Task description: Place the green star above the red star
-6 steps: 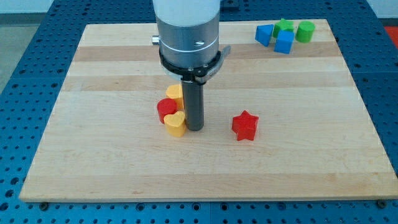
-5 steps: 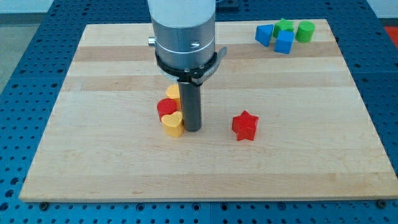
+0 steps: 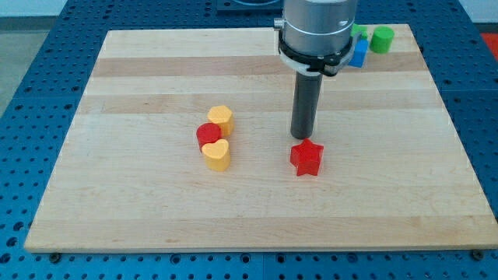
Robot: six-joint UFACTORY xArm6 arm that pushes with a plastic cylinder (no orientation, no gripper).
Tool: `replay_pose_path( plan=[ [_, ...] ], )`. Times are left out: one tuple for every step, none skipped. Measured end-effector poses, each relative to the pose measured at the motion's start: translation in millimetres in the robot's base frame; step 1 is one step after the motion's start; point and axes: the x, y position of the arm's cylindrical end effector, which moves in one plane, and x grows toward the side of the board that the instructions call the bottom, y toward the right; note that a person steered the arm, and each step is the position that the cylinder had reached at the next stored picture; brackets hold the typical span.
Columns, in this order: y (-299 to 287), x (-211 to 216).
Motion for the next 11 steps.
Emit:
replay_pose_path(
  plan=[
    [19, -30],
    [46, -101],
    [118, -164],
    [148, -166],
    [148, -166],
    [181, -161],
    [236, -176],
    [253, -231],
    [252, -262],
    [251, -261],
    [213, -262]
  ],
)
